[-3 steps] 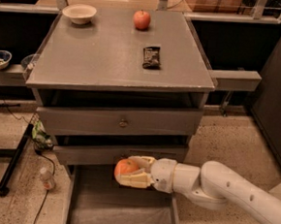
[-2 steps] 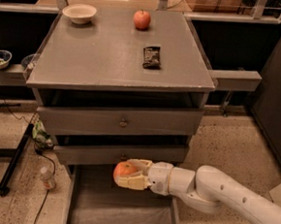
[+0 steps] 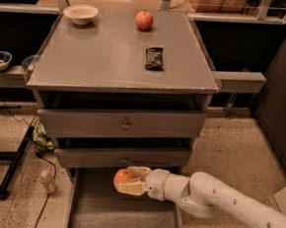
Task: Place orange into bottom drawer
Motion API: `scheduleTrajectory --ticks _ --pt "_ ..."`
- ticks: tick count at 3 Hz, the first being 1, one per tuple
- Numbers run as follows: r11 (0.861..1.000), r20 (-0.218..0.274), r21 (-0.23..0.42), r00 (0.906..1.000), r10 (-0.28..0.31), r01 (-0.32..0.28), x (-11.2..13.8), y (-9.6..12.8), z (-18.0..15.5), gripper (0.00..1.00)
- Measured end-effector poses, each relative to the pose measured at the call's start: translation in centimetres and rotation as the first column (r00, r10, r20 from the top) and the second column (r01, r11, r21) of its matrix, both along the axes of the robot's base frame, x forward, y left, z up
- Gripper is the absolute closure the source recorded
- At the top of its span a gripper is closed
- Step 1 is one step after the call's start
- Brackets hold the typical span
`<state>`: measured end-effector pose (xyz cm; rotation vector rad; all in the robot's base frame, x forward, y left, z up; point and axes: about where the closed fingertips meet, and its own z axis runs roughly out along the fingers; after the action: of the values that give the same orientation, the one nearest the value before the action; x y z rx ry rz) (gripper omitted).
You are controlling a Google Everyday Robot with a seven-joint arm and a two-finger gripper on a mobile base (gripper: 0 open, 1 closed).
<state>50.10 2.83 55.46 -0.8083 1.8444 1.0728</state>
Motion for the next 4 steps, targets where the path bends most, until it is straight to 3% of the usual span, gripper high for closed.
scheduleTrajectory --ticks 2,4 --pt "0.999 0.003 0.014 0.9988 -0.048 0.048 2.0 0.4 -2.8 1.0" --pt "0.994 0.018 -0.051 0.9948 -0.1 0.101 4.3 0.5 -5.1 1.0"
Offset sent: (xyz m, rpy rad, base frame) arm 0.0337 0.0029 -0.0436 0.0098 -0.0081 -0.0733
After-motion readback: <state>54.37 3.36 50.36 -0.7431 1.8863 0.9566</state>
